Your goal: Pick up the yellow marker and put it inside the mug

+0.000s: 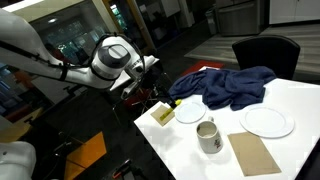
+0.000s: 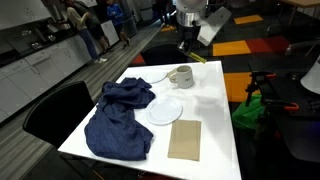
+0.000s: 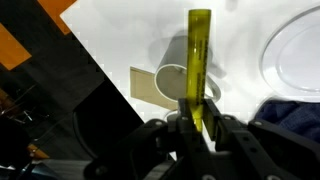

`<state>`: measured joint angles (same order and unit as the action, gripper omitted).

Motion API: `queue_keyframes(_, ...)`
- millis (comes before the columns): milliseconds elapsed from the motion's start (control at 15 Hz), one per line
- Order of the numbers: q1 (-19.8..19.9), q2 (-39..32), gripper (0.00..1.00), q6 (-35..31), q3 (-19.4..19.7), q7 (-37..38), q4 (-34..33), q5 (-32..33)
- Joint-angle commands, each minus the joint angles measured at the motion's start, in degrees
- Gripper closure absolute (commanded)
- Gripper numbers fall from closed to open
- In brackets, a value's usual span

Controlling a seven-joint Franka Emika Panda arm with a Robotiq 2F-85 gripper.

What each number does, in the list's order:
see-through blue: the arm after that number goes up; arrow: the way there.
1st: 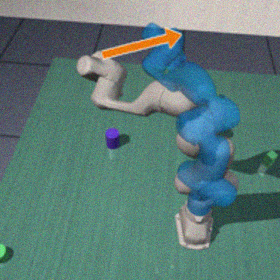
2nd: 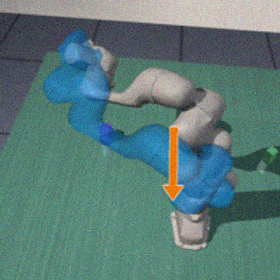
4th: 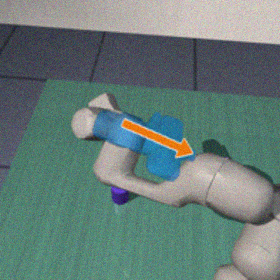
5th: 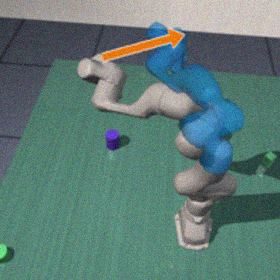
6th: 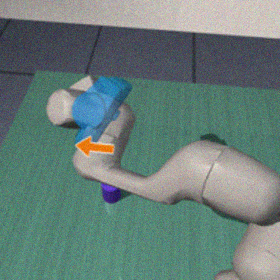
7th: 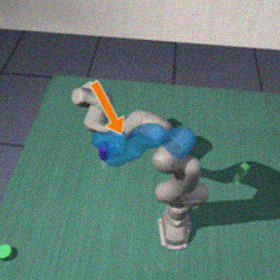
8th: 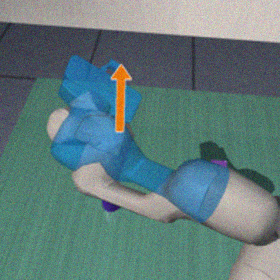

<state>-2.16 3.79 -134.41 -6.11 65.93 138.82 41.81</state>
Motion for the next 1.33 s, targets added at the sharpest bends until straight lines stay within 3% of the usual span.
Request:
queue_keyframes(0, -0.8, 0.2, 0.95, 2.7, -1.5, 15.8, -1.3, 10.0)
queue_keyframes(467, -2.6, -2.9, 0.95, 10.4, -2.5, 45.9, -3.1, 25.3)
queue_keyframes(733, -3.9, -6.4, 0.95, 18.0, -2.3, 60.5, -4.5, 31.6)
queue_keyframes(1067, -5.4, -13.2, 0.95, 30.9, -2.1, 73.0, -7.5, 33.8)
queue_keyframes(1267, -5.4, -17.8, 0.95, 33.7, -1.6, 76.5, -9.2, 33.7)
